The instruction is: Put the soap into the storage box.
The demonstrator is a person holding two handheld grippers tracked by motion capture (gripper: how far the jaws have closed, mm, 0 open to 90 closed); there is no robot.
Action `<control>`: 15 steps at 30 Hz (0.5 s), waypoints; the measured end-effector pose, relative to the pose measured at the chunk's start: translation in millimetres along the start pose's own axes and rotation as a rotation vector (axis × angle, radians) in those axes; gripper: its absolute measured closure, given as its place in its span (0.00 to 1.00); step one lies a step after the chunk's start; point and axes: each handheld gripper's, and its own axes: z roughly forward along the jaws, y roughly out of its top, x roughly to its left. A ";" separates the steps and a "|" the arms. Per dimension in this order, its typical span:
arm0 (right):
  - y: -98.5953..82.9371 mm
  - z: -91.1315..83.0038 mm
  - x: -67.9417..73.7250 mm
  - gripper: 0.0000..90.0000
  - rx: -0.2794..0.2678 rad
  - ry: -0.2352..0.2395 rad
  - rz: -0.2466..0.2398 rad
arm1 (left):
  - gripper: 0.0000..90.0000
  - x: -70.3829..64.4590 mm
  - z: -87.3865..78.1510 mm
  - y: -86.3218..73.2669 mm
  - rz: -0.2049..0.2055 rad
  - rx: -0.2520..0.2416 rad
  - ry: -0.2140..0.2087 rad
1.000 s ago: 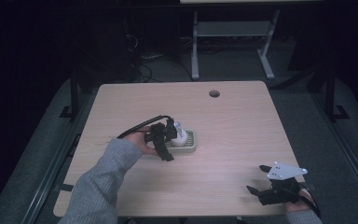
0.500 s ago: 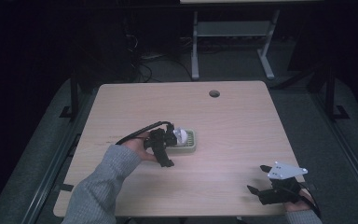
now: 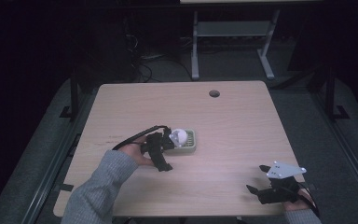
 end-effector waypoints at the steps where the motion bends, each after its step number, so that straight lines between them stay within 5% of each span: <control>1: 0.2 0.3 0.3 0.15 0.002 0.005 -0.002 | 0.23 -0.8 -0.2 -0.7 -0.001 -0.001 0.000; 15: -0.1 1.5 0.8 0.15 0.010 -0.002 -0.003 | 0.22 -14.5 -1.5 -14.3 0.008 -0.013 0.013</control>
